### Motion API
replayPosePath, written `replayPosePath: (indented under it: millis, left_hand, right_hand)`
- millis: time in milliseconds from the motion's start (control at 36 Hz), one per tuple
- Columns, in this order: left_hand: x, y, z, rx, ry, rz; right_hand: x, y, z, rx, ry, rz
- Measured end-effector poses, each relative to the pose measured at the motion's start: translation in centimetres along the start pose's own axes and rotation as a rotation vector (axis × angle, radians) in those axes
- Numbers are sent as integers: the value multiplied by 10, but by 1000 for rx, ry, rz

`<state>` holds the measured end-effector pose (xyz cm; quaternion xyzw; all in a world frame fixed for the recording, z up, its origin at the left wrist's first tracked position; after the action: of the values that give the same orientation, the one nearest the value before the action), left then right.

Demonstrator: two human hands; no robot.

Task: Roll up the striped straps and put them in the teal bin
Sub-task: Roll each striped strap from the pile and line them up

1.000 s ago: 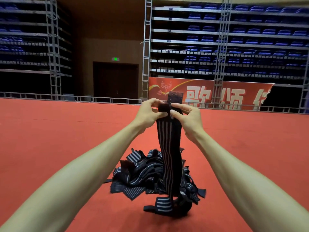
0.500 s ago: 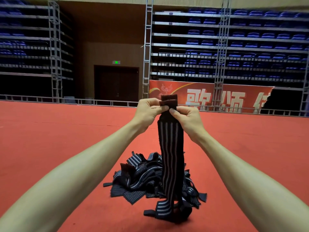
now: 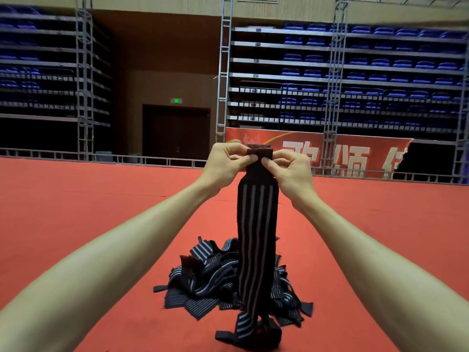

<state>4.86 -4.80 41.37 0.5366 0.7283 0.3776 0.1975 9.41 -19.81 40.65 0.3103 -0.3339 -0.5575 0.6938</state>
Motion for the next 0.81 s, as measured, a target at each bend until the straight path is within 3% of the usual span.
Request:
replayPosePath:
  millis: [250, 806]
  left_hand:
    - [6, 8, -15, -40, 45, -58]
    - [8, 8, -18, -62, 64, -128]
  right_hand:
    - [2, 10, 14, 59, -110, -9]
    - [1, 4, 27, 187, -114, -58]
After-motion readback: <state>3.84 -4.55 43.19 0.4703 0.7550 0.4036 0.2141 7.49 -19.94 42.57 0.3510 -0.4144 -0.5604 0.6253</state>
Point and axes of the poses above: each hand's wrist, its own y-axis towards the middle knuckle, its own x-axis out of the back of the hand, z = x × y, the point moved 9 cm from there along y, towards the middle knuckle, and after that the axes turned 1 degree about -z, right-handed, at the moved point
